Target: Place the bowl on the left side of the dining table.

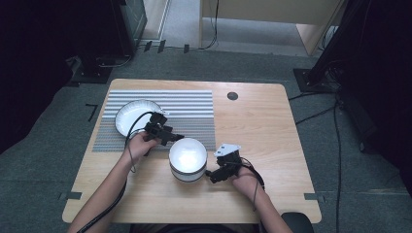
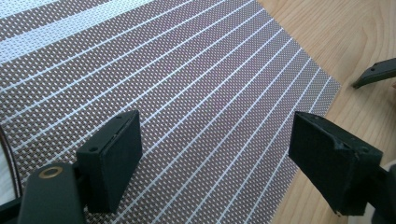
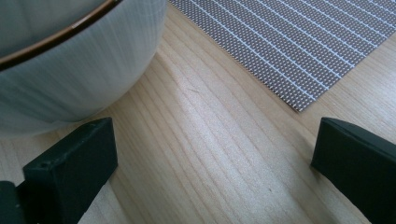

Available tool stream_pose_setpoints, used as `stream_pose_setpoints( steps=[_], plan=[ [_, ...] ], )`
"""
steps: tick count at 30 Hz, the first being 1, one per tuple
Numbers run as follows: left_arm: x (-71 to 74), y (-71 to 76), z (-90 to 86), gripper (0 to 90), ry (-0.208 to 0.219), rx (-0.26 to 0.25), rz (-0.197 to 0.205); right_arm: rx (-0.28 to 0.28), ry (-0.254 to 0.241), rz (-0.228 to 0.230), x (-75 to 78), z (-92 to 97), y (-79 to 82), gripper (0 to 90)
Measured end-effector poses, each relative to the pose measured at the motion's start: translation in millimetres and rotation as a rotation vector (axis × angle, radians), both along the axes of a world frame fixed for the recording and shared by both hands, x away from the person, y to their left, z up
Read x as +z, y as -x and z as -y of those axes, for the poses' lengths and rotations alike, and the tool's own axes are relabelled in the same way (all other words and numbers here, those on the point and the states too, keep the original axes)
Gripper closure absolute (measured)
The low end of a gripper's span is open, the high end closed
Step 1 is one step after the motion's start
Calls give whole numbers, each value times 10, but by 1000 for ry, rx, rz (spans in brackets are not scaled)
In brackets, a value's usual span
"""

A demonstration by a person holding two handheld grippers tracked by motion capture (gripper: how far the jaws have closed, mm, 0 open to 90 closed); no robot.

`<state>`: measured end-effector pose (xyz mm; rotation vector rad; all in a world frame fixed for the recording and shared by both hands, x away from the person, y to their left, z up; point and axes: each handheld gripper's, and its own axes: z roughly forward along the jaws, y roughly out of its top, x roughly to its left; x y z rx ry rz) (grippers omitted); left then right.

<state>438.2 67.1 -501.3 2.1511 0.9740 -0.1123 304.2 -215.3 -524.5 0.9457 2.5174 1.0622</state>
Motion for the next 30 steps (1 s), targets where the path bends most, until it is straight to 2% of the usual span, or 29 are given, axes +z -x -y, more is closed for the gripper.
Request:
stream_pose_setpoints(
  steps=[4,5,6,8,11,12,14,17,30],
  plan=[
    [-5,12,-3,168,0,-1,9,0,0,0,0,0,0,0],
    [-11,23,-2,168,3,5,16,0,0,0,0,0,0,0],
    [-27,52,-4,164,7,0,40,0,0,0,0,0,0,0],
    [-29,56,1,147,7,-2,43,0,0,0,0,0,0,0],
    [-28,64,13,140,8,17,40,1,0,1,0,1,-1,0],
    [-44,100,24,140,16,44,58,1,0,1,0,1,-1,0],
    [-52,131,39,140,16,76,71,0,0,0,0,0,0,0],
    [-52,139,48,140,16,93,70,0,1,0,0,1,-1,0],
    [-63,145,33,142,25,81,81,0,0,0,0,-1,0,0]
  ],
)
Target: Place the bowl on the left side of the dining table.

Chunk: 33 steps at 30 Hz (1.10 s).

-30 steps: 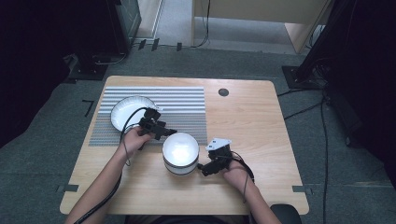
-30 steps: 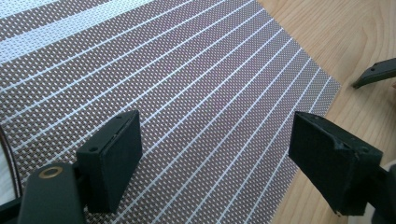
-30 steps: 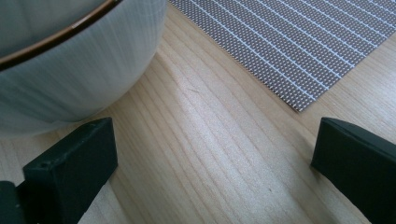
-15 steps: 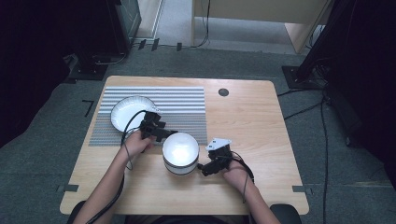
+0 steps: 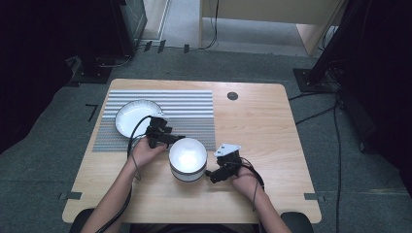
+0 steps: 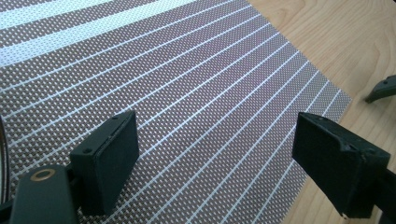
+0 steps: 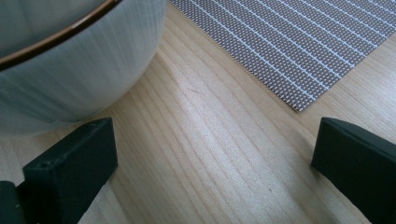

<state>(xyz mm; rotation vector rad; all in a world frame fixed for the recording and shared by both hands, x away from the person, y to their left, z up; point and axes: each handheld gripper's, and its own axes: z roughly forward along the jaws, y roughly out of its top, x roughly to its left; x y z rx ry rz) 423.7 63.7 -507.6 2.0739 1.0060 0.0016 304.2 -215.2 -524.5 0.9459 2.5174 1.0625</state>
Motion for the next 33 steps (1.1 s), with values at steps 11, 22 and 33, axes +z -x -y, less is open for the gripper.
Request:
stream_pose_setpoints(
  steps=[11,22,33],
  plan=[
    [59,-69,-30,215,-11,-9,-66,0,0,0,0,0,0,0],
    [214,-18,12,253,-47,-44,-42,1,1,0,0,1,0,0],
    [276,-10,-31,260,-67,-47,-56,0,1,0,0,1,0,0]
  ],
)
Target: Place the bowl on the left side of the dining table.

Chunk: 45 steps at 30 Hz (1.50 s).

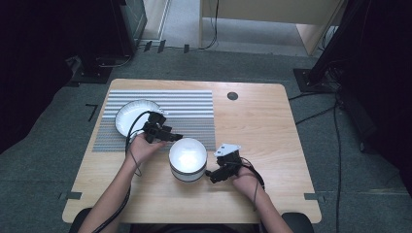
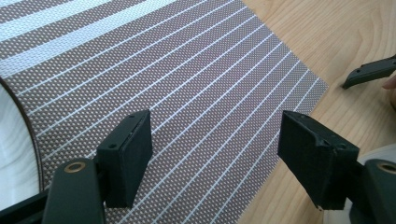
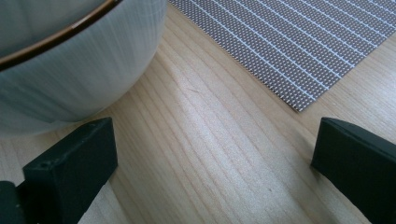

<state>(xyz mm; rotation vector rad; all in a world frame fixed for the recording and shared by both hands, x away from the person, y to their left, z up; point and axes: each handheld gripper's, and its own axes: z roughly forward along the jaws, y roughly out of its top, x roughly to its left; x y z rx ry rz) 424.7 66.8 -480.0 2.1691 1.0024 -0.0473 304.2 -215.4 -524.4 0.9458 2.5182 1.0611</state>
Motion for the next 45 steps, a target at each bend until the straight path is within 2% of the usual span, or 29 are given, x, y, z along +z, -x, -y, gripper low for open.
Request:
stream_pose_setpoints(
  steps=[5,10,15,19,28,33,36,38,41,45],
  plan=[
    [41,9,-24,260,14,-2,2,0,0,0,0,0,0,0],
    [84,27,-12,266,0,-17,8,0,0,0,0,0,0,0],
    [166,60,2,271,5,-39,24,0,0,0,0,0,-1,0],
    [217,84,6,296,4,-53,19,2,0,0,0,0,-4,0],
    [335,119,-12,291,14,-56,36,2,-1,1,-1,-1,-3,0],
    [383,147,14,288,8,-56,44,2,0,1,-1,-1,-3,0],
    [417,170,43,288,-3,-73,53,2,-1,1,-1,-1,-3,0],
    [432,180,55,288,-2,-74,51,2,0,1,-1,-1,-4,0],
    [450,180,61,291,4,-70,25,2,-1,1,-1,-1,-4,0],
    [467,187,62,290,2,-70,23,2,-1,1,-1,-1,-3,0]
  ],
)
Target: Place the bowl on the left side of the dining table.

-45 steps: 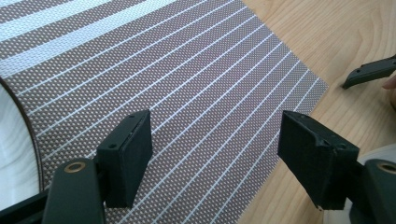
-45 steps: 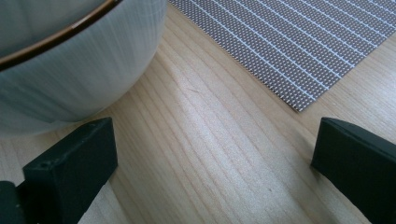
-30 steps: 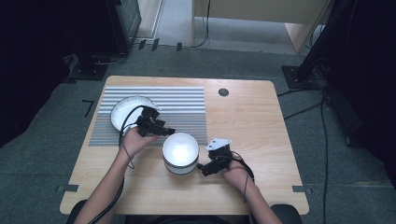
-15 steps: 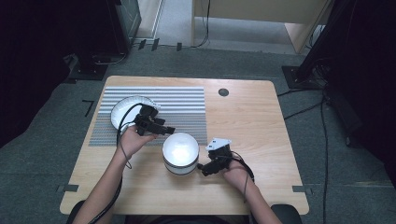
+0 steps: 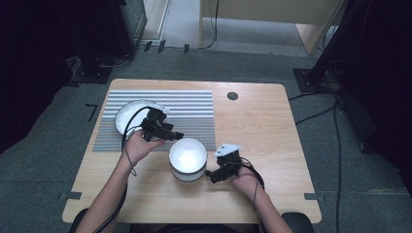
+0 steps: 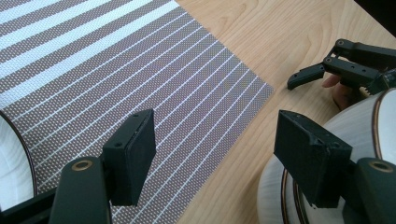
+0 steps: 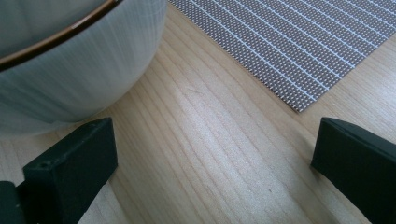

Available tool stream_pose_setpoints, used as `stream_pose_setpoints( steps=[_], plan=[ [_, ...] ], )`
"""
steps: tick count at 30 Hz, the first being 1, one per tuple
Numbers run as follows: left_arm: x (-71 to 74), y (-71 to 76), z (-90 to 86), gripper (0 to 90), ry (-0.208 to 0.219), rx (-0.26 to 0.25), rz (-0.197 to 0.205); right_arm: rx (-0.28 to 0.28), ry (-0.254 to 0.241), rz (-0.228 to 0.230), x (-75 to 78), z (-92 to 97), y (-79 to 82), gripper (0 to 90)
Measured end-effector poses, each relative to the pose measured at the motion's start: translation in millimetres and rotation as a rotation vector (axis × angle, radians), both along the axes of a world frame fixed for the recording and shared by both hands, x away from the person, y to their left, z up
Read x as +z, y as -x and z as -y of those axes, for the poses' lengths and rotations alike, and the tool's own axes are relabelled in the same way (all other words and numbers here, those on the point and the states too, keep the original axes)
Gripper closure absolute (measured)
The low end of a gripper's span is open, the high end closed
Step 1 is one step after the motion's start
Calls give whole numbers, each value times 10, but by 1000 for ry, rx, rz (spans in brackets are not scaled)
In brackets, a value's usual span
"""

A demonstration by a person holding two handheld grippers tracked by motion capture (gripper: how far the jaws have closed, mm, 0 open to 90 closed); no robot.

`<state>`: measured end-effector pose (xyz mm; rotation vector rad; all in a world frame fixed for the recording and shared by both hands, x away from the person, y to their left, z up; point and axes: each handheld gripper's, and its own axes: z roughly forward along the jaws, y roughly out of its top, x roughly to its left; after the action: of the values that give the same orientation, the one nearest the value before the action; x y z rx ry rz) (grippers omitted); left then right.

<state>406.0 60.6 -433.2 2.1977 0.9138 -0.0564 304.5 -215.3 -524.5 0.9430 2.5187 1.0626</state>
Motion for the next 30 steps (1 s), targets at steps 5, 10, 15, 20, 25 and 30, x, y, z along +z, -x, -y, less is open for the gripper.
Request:
stream_pose_setpoints(
  steps=[5,10,15,20,25,30],
  plan=[
    [37,13,7,293,-1,-11,-3,0,0,0,0,0,0,0],
    [60,30,18,293,0,-16,-13,0,-1,1,0,0,0,0],
    [117,54,11,294,8,-17,-2,0,-1,1,-1,0,0,0],
    [194,88,-5,296,16,-23,10,0,-1,1,-1,0,0,0],
    [251,124,2,304,17,-19,29,0,-1,2,0,0,-1,0],
    [259,135,-17,306,17,-15,27,2,0,2,0,1,-2,0]
  ],
)
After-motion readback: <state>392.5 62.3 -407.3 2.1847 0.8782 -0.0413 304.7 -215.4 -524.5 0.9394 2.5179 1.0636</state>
